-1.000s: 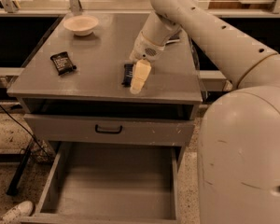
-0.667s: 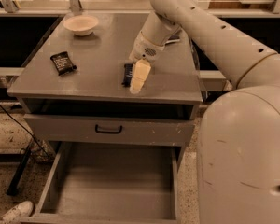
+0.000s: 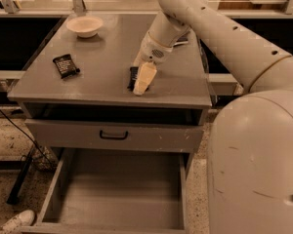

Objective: Place rxbar blueberry into middle drawer

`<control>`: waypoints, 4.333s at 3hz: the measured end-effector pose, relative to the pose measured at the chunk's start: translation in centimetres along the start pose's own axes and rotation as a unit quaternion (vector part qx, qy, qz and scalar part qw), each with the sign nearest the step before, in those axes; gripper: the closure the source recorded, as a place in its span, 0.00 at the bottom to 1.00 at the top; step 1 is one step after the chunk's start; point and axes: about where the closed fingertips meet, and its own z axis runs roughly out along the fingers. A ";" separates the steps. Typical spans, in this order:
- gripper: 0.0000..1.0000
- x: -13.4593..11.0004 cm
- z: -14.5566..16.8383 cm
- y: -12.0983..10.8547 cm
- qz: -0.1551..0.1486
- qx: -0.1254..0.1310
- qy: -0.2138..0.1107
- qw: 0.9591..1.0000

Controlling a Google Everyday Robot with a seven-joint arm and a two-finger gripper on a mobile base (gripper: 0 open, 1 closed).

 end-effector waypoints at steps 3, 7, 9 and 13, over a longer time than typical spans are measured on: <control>1.00 0.0 0.0 0.0 0.000 0.000 0.000 1.000; 1.00 -2.1 -7.3 4.1 -0.040 0.070 0.013 0.997; 1.00 -2.3 -13.7 10.7 -0.073 0.132 0.010 0.988; 1.00 1.0 -7.9 15.6 -0.144 0.040 -0.059 0.987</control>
Offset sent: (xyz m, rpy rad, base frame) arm 0.0000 0.0000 0.0000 0.0000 0.0000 0.0000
